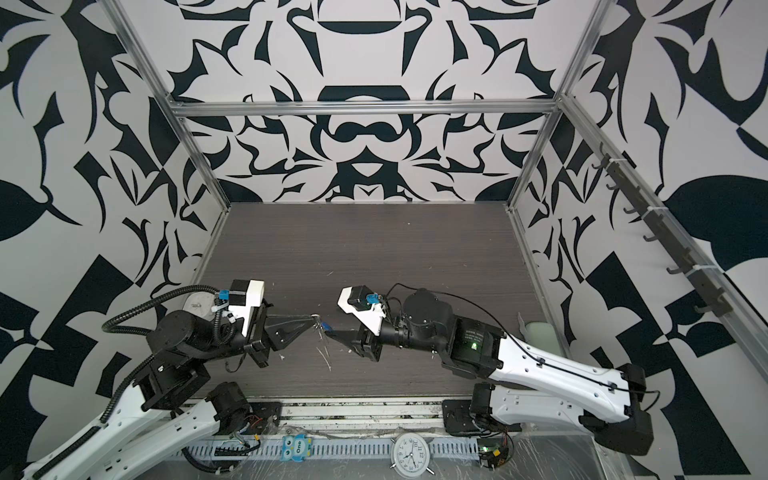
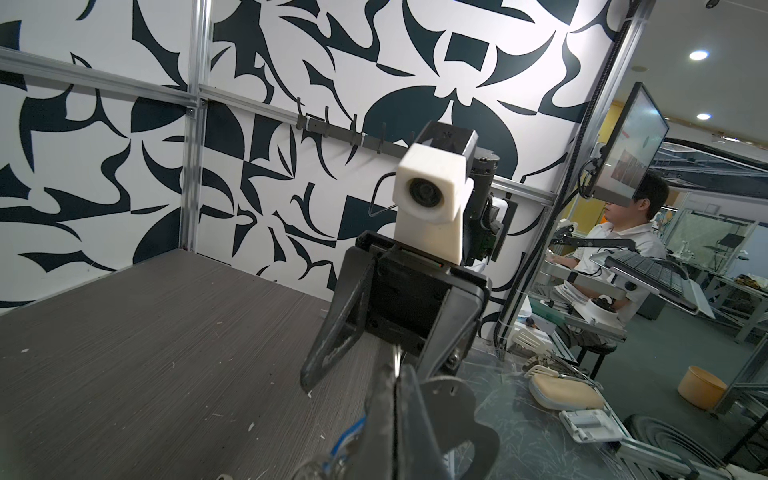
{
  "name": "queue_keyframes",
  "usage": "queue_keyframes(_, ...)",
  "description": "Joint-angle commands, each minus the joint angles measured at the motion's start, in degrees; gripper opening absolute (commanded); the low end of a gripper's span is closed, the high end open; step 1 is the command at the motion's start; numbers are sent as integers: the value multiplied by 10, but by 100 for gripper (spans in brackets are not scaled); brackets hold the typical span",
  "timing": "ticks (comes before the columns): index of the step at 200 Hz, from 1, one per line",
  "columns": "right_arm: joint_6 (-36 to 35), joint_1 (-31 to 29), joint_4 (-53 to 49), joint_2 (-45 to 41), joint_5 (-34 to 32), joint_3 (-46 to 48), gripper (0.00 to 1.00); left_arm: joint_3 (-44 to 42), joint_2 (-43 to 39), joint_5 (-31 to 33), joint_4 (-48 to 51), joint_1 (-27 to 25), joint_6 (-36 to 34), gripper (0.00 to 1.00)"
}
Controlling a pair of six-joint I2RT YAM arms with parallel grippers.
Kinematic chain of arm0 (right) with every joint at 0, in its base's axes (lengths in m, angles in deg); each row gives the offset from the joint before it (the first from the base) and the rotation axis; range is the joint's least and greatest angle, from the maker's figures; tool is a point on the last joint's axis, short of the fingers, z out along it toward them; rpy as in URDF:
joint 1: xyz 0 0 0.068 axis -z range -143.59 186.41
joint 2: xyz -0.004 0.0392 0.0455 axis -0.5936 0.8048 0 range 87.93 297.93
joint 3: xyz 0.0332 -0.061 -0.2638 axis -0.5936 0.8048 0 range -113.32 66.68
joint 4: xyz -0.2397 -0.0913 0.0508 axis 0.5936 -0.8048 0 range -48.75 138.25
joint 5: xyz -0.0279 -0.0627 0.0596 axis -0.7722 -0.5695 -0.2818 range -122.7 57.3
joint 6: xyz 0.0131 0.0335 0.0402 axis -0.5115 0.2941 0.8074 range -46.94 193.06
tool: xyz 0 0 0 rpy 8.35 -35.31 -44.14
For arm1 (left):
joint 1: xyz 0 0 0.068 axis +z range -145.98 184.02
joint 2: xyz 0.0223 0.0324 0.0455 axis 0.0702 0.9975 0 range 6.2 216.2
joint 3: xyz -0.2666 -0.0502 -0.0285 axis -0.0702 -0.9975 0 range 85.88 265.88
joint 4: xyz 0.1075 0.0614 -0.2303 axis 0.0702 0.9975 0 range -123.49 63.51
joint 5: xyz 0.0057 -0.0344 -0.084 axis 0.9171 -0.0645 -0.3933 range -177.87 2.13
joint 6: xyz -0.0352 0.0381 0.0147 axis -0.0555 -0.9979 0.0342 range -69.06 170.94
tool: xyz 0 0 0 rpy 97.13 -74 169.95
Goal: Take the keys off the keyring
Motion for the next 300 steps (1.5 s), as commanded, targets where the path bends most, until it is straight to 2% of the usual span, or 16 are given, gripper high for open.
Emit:
queue_keyframes(1, 1, -3, 48, -19, -13, 5, 52, 4, -6, -6, -14, -1, 0, 0)
queue_keyframes(60, 27, -4, 94, -22, -1, 20, 51, -6, -12, 3, -16, -1, 7, 0)
queue_keyframes(83, 28, -4, 93, -16, 12, 13, 43, -6, -15, 11, -17, -2, 6, 0)
queue_keyframes(98, 31, -5, 94, -15, 21, 14, 35, -4, -16, 12, -17, -1, 6, 0)
queue_keyframes(114, 33, -8, 93, -12, 28, 13, 32, -5, -18, 10, -16, -1, 6, 0)
queue_keyframes(162, 32, -20, 88, 0, 20, 11, 33, -9, -32, 9, -11, -2, 5, 0)
queue_keyframes(194, 19, -29, 85, 3, -10, 9, 43, -13, -36, -3, -16, -1, 5, 0)
queue_keyframes(240, 4, -42, 93, 22, -7, -4, 49, -15, -31, -17, -21, -2, 8, 0)
queue_keyframes(300, -19, -69, 87, 35, -51, -16, 48, -22, -41, -11, -26, -2, 13, 0)
